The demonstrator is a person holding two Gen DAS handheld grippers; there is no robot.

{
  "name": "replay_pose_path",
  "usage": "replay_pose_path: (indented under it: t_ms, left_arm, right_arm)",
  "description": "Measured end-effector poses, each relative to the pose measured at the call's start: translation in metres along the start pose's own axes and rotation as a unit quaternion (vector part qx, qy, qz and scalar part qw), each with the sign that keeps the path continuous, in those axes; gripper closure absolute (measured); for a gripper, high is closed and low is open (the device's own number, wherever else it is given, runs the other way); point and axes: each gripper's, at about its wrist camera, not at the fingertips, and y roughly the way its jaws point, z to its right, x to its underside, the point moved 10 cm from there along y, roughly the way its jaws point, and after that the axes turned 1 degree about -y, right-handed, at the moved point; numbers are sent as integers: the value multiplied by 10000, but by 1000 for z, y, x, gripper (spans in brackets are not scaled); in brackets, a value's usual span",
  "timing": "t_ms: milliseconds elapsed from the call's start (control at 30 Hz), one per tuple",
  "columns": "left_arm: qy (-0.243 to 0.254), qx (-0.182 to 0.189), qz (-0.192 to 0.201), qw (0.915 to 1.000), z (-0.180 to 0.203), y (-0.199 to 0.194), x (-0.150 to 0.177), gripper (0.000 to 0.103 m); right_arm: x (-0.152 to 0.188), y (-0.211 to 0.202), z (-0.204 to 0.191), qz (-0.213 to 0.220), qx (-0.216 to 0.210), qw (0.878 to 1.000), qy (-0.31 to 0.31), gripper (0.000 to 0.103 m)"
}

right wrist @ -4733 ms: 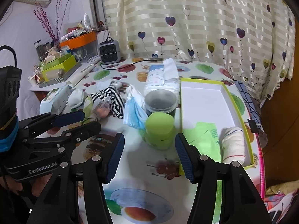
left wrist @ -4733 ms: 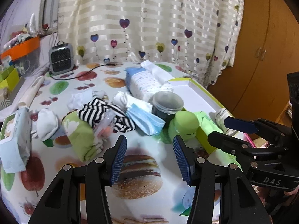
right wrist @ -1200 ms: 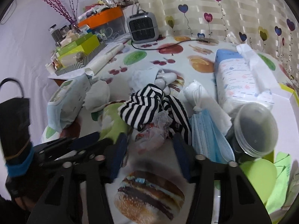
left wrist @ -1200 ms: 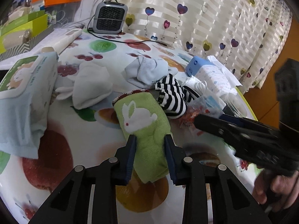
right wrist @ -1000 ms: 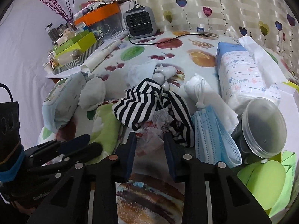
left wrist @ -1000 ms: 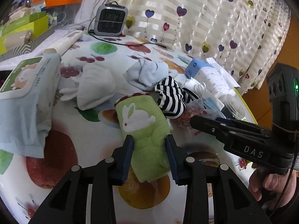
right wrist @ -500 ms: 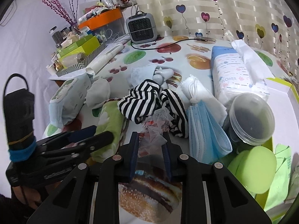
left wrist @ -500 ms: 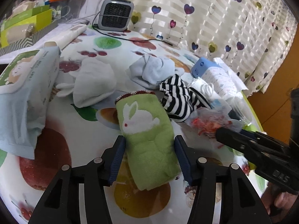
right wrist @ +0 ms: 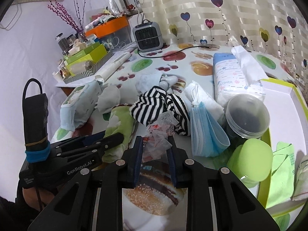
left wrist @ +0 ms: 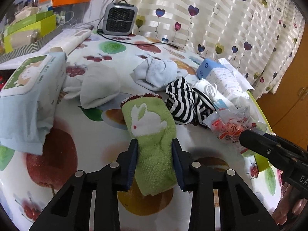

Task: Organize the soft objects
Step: 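Grasp the clear plastic bag of red items with the right gripper while the left gripper lifts the towel, then carry the rabbit towel in the left gripper and the bag in the right gripper toward the tray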

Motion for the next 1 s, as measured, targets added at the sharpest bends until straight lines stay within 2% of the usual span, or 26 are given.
replay_pose_path:
  t_ms: [267,467,700,1000]
  left_arm:
    - [27,59,311,9995,3,-31,-5,71]
    - [142,250,502,9983,19,-52,-9,71]
    - [365,471,570,9966,44,-63,-8,71]
    - [612,563,606,9947,71,-71,-7,70]
  right_arm:
    - [-4,-25,-10,261,21,9996,-79,77]
    - [-5,-43,-14,448,86,9989,-130,77]
    - [-2,-64,-10,616,214,9978,-112,77]
    - [2,-84,-1,763,281,9967,-6,77]
